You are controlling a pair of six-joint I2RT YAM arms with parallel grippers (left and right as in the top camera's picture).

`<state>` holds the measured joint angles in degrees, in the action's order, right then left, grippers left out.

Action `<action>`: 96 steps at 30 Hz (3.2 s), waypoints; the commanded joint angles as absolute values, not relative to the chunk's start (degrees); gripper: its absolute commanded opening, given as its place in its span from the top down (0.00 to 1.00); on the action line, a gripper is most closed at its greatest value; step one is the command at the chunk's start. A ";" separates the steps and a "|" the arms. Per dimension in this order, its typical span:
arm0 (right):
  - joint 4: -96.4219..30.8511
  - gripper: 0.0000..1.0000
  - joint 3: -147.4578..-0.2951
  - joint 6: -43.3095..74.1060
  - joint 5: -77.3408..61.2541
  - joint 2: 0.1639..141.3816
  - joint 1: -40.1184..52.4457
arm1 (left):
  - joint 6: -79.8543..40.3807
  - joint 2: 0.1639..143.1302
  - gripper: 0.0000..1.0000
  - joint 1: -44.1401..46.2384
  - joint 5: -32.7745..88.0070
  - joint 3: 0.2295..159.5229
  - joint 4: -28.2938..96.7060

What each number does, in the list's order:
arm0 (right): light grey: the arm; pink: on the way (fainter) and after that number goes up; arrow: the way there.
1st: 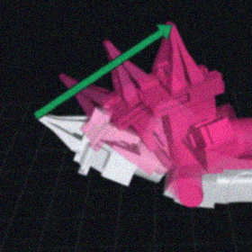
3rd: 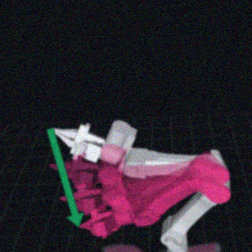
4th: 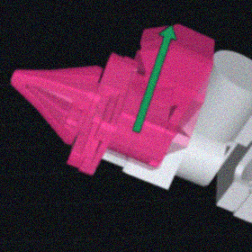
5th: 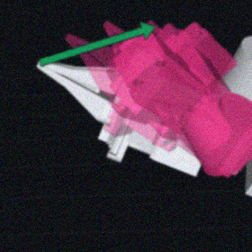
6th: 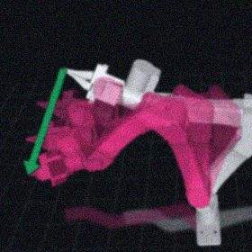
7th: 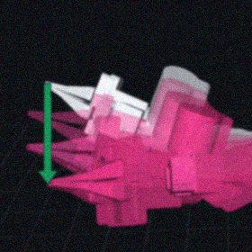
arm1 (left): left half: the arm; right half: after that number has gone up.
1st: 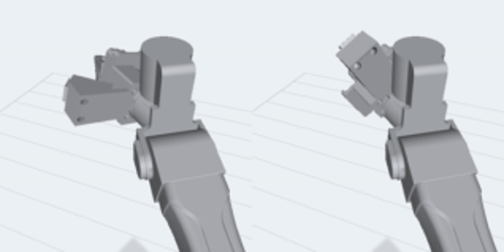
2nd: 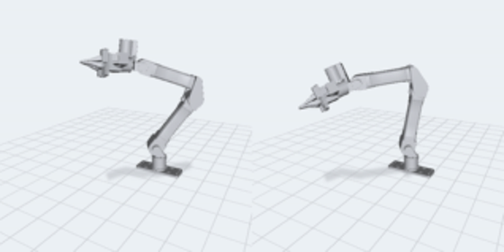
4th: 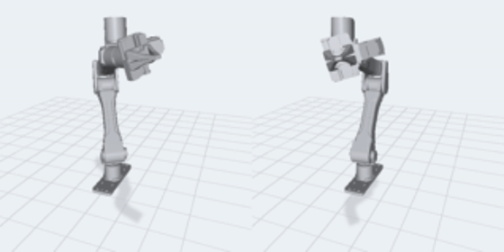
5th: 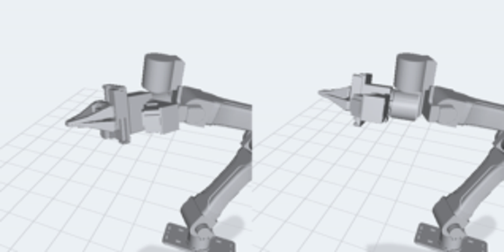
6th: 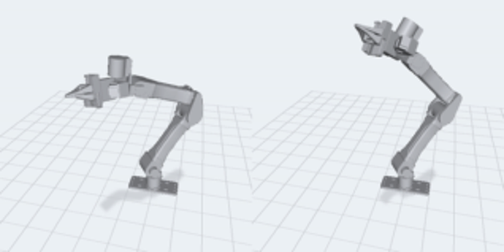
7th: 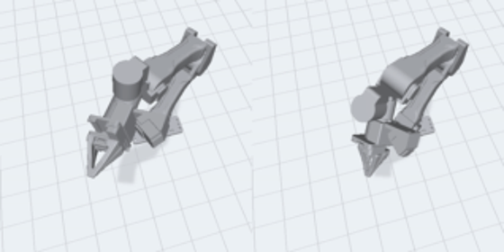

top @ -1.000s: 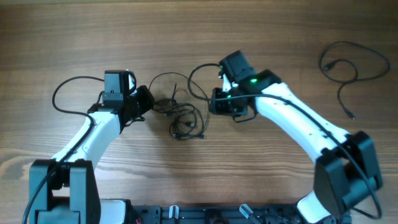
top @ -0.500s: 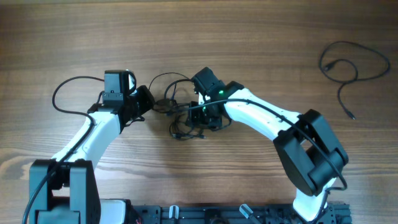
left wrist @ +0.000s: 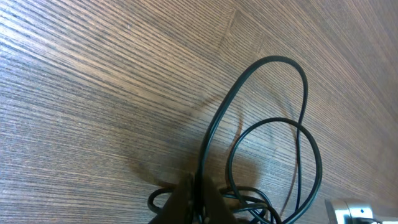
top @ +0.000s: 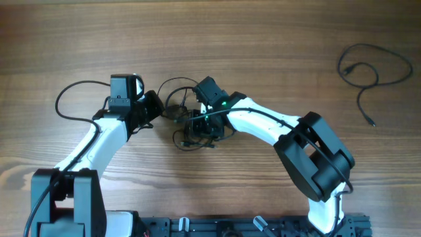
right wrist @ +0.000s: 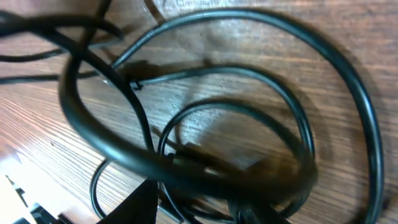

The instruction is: Untangle cables

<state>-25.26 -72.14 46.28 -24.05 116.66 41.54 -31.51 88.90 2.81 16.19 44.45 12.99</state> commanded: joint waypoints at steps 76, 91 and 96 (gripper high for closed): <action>-53.30 0.96 -71.55 31.33 25.58 81.65 3.20 | -31.99 88.49 0.96 -26.81 24.01 43.99 21.74; -49.41 0.96 -71.55 24.01 -15.35 82.28 -3.68 | -32.21 88.49 0.96 -26.35 26.63 43.99 21.67; -48.88 0.96 -71.55 24.01 -15.77 82.30 0.49 | -32.21 88.49 0.96 -24.45 27.62 43.99 21.15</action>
